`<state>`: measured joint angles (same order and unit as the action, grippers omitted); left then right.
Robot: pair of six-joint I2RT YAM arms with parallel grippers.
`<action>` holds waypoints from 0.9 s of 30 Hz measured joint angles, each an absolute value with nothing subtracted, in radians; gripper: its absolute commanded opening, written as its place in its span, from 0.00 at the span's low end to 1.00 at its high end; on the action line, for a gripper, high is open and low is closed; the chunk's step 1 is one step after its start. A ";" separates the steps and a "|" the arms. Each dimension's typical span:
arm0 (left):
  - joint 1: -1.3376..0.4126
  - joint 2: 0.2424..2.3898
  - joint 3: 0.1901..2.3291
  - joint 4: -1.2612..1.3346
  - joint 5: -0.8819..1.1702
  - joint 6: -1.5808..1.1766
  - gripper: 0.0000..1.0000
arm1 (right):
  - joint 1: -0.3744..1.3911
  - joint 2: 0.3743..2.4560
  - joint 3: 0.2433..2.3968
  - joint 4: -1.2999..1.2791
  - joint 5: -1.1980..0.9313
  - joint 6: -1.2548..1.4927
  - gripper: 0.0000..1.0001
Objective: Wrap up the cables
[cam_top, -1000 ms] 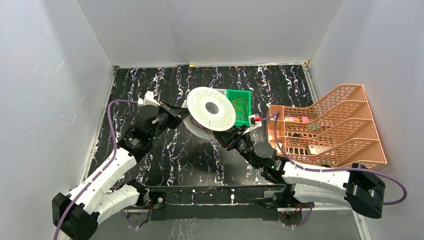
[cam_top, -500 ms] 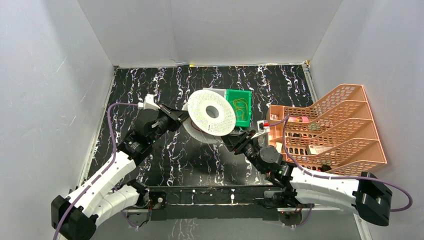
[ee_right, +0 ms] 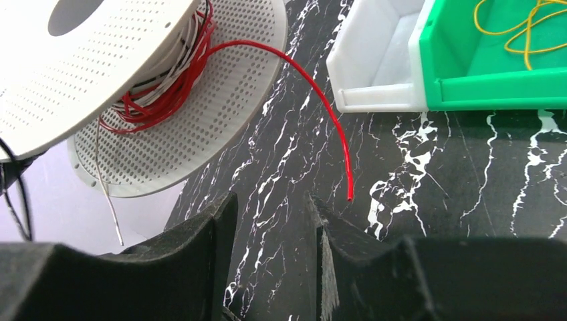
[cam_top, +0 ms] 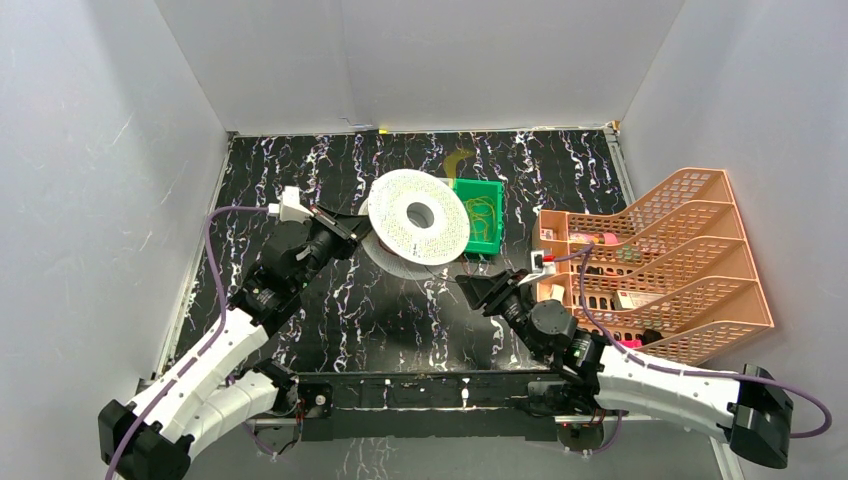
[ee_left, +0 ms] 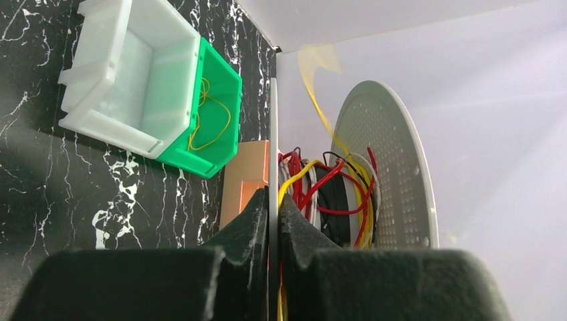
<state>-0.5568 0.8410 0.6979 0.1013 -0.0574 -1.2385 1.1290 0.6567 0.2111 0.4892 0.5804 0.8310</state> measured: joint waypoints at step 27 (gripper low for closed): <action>-0.557 0.705 0.727 -0.271 0.009 -0.652 0.00 | 1.129 0.527 0.246 0.172 0.708 0.770 0.50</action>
<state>-0.5568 0.7048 0.7269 -0.2707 0.0086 -0.6518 1.1290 0.5274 0.2459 0.1719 0.7082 0.7704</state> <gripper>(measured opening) 0.041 0.498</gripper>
